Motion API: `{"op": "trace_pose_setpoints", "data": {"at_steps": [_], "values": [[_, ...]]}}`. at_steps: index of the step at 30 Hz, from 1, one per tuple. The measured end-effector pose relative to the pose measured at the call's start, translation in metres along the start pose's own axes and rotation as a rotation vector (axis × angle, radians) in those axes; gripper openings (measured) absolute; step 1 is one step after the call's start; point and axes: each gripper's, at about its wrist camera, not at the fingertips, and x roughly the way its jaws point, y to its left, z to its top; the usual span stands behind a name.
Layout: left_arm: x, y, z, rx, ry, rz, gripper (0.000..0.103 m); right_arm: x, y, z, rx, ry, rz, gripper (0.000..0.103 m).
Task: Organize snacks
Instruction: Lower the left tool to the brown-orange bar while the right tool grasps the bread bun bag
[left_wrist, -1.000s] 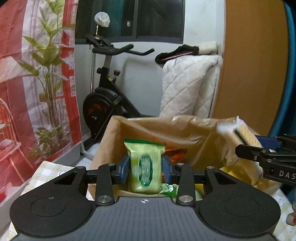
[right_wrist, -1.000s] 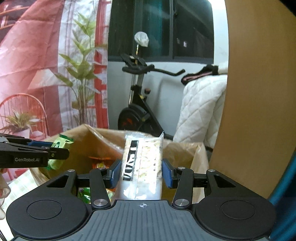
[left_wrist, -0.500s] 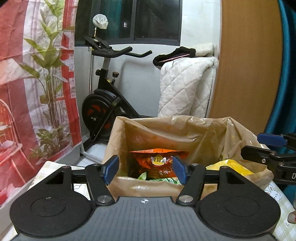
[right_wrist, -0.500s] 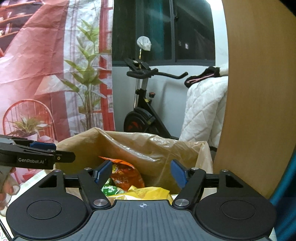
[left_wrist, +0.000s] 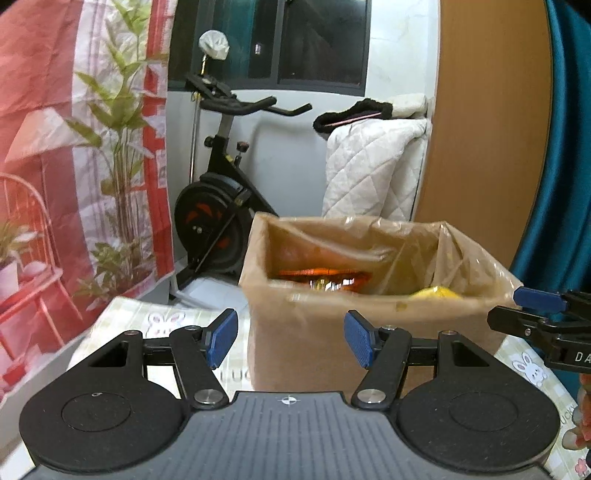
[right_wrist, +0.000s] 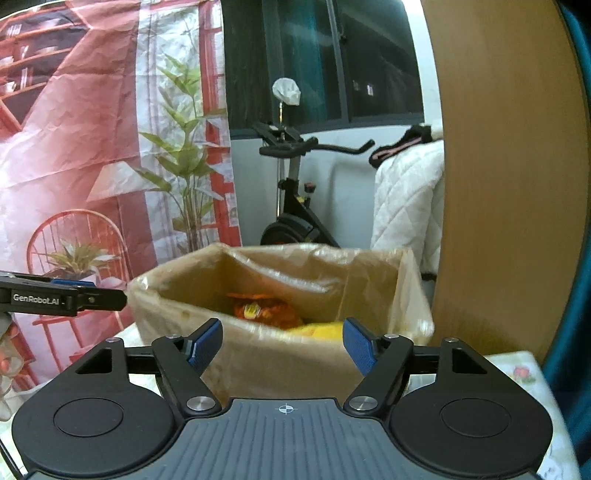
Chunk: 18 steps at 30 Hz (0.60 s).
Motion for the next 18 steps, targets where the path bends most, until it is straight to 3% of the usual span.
{"op": "trace_pose_setpoints", "data": {"at_steps": [9,18], "values": [[-0.020,0.002,-0.039,-0.014,0.047,0.010,0.066,-0.020,0.003,-0.041,0.049,0.044,0.005,0.069],[-0.032,0.003,-0.082,-0.042,0.123,-0.003,0.066,-0.028,0.016,-0.091,0.067,0.154,0.009,0.069]]}}
